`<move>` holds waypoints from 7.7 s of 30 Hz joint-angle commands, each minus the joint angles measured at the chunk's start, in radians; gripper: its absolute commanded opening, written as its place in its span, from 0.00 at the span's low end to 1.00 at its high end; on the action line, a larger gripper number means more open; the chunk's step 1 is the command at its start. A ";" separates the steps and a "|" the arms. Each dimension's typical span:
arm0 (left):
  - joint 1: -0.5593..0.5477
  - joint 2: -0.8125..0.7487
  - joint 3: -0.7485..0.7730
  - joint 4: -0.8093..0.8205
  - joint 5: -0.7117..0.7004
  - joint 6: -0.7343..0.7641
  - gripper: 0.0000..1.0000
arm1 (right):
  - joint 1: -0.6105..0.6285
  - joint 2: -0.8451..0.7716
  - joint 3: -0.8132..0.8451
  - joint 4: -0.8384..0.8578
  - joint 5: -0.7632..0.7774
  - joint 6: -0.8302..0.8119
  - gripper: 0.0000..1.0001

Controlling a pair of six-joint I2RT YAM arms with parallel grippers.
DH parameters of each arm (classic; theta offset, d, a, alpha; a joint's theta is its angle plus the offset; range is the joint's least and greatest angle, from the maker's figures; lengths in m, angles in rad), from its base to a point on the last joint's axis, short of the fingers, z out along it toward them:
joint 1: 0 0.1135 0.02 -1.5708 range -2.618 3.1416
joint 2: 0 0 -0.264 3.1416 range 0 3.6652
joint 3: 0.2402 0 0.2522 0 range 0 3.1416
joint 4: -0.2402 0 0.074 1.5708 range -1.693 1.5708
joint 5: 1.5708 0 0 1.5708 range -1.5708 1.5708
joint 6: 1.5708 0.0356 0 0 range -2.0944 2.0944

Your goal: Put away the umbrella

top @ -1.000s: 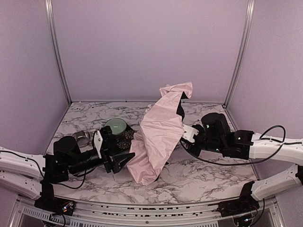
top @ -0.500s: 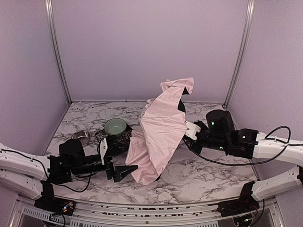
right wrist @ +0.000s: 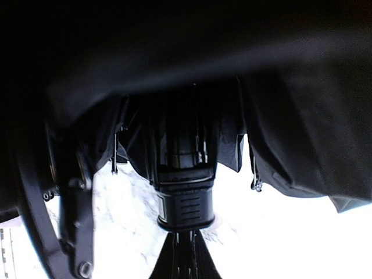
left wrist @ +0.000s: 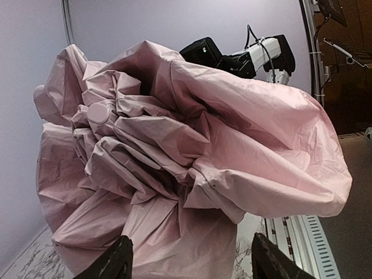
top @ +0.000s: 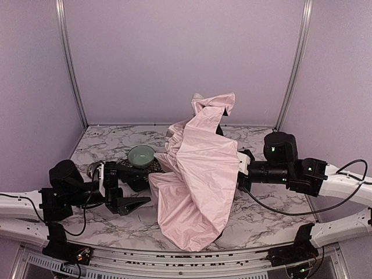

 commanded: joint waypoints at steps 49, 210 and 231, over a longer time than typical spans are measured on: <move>0.064 0.583 0.168 0.158 -0.063 -0.328 0.83 | -0.004 0.074 0.047 0.165 0.465 -0.113 0.00; -0.023 0.780 0.257 -0.154 -0.383 -0.034 0.53 | 0.344 0.612 -0.114 0.143 0.295 0.044 0.00; -0.112 0.115 0.141 -0.321 -0.281 -0.001 0.83 | 0.344 0.636 -0.113 0.116 0.306 0.042 0.00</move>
